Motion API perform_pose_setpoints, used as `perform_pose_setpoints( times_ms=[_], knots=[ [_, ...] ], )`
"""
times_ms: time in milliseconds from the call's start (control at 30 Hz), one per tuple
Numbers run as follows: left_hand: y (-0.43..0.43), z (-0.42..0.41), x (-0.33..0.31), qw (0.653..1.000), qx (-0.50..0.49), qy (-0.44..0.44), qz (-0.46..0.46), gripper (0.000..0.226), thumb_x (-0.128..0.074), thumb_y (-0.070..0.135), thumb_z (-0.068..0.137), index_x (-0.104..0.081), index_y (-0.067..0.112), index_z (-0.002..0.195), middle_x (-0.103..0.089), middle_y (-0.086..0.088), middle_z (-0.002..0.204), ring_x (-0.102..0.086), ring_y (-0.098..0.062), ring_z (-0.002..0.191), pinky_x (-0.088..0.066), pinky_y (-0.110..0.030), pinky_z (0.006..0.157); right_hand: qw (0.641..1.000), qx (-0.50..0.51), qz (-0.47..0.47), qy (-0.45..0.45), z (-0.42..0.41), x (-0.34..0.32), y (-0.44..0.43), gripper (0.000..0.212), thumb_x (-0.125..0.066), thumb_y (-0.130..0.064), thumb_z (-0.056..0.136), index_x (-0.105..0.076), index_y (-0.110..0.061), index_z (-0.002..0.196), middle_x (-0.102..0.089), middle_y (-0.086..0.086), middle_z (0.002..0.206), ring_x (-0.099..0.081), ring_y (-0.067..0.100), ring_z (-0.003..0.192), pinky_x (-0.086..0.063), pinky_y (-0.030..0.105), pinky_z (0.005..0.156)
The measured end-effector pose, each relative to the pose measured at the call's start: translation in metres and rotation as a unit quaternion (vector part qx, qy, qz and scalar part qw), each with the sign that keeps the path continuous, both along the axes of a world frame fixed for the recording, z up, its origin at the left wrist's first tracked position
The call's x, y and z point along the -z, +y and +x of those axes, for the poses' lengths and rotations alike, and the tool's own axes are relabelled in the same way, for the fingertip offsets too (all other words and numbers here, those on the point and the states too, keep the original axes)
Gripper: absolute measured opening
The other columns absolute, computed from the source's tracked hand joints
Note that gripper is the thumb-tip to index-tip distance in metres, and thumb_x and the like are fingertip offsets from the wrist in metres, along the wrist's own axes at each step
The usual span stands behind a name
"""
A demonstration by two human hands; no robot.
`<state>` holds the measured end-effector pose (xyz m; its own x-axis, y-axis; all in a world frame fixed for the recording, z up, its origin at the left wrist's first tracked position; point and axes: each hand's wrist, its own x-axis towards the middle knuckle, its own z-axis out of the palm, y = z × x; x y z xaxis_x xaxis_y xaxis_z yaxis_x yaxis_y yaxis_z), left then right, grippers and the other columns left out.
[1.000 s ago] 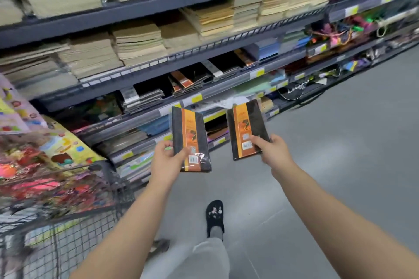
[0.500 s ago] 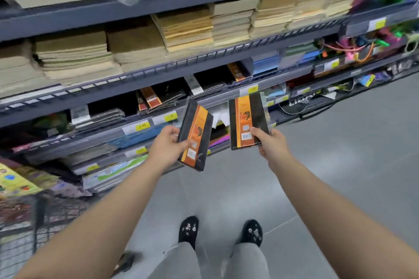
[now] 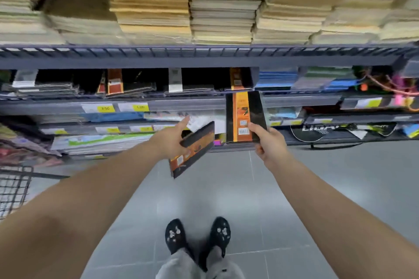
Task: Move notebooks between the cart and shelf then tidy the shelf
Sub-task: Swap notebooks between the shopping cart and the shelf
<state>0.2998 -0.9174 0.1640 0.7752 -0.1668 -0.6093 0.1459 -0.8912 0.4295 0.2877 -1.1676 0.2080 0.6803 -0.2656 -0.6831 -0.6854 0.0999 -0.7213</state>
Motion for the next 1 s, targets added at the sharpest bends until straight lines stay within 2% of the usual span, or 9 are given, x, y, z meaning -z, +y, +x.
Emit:
perform_pose_setpoints(
  times_ms=[100,267,367,533,667,733,767,867,1000],
  knots=[
    [-0.019,0.017,0.02,0.996,0.059,-0.021,0.059,0.111,-0.071,0.036,0.078,0.015,0.039,0.148,-0.065,-0.005,0.099,-0.062,-0.027,0.091,-0.049,-0.034,0.072,1.0,-0.013,0.017,0.001,0.019,0.018,-0.009,0.019,-0.073,-0.029,0.081,-0.059,-0.018,0.087,-0.065,-0.005,0.066,-0.035,0.007,0.045,-0.029,0.017,0.043],
    [-0.042,0.046,0.048,0.993,0.07,-0.081,0.053,0.111,-0.068,0.041,0.081,0.025,0.045,0.142,-0.067,-0.008,0.094,-0.065,-0.028,0.081,-0.055,-0.04,0.07,0.996,-0.068,0.037,-0.048,0.056,0.049,-0.015,0.012,-0.069,-0.029,0.084,-0.063,-0.02,0.089,-0.067,-0.006,0.07,-0.036,0.003,0.039,-0.027,0.015,0.038],
    [-0.052,0.06,0.062,0.991,0.056,-0.108,0.061,0.113,-0.068,0.037,0.083,0.027,0.041,0.143,-0.066,-0.011,0.079,-0.062,-0.027,0.068,-0.049,-0.039,0.056,0.994,-0.074,0.052,-0.055,0.084,0.065,-0.013,0.033,-0.072,-0.034,0.081,-0.061,-0.017,0.107,-0.066,0.0,0.087,-0.034,0.007,0.047,-0.029,0.017,0.04],
    [-0.058,0.078,0.082,0.986,0.054,-0.119,0.103,0.111,-0.063,0.041,0.085,0.031,0.033,0.143,-0.062,-0.009,0.068,-0.06,-0.028,0.063,-0.037,-0.03,0.047,0.976,-0.006,0.199,-0.09,0.122,0.081,-0.006,0.024,-0.068,-0.015,0.084,-0.057,-0.01,0.105,-0.067,-0.001,0.073,-0.047,0.005,0.05,-0.038,0.015,0.042],
    [-0.058,0.08,0.085,0.984,0.063,-0.121,0.11,0.111,-0.063,0.04,0.086,0.032,0.034,0.143,-0.064,-0.009,0.067,-0.062,-0.029,0.063,-0.039,-0.031,0.049,0.943,0.059,0.301,-0.13,0.131,0.082,-0.003,0.023,-0.061,0.0,0.088,-0.055,-0.006,0.109,-0.064,0.007,0.088,-0.063,0.011,0.08,-0.055,0.018,0.072],
    [-0.058,0.08,0.087,0.984,0.063,-0.125,0.111,0.111,-0.063,0.039,0.086,0.032,0.034,0.143,-0.064,-0.01,0.067,-0.062,-0.03,0.064,-0.039,-0.031,0.048,0.947,0.058,0.282,-0.144,0.133,0.081,0.001,0.028,-0.061,0.002,0.087,-0.052,-0.009,0.112,-0.064,0.009,0.096,-0.065,0.014,0.092,-0.054,0.025,0.089],
    [-0.058,0.08,0.089,0.984,0.063,-0.129,0.109,0.111,-0.063,0.039,0.086,0.031,0.033,0.143,-0.063,-0.01,0.066,-0.061,-0.03,0.062,-0.037,-0.03,0.047,0.952,0.053,0.261,-0.15,0.135,0.08,0.003,0.021,-0.061,0.002,0.088,-0.054,-0.009,0.104,-0.064,0.009,0.097,-0.065,0.015,0.092,-0.053,0.027,0.092],
    [-0.056,0.079,0.091,0.985,0.05,-0.136,0.089,0.112,-0.065,0.04,0.085,0.031,0.035,0.143,-0.058,-0.008,0.062,-0.056,-0.026,0.057,-0.035,-0.029,0.045,0.965,0.052,0.2,-0.163,0.137,0.079,0.009,0.011,-0.063,-0.002,0.087,-0.057,-0.011,0.089,-0.065,0.007,0.091,-0.066,0.014,0.086,-0.055,0.025,0.087],
    [-0.052,0.072,0.093,0.993,0.012,-0.111,0.029,0.111,-0.069,0.037,0.082,0.021,0.035,0.148,-0.055,-0.006,0.06,-0.057,-0.025,0.059,-0.039,-0.033,0.048,0.973,0.08,0.121,-0.178,0.13,0.085,0.013,0.023,-0.07,-0.009,0.084,-0.049,-0.017,0.083,-0.064,0.008,0.088,-0.065,0.012,0.075,-0.056,0.022,0.072]
  ],
)
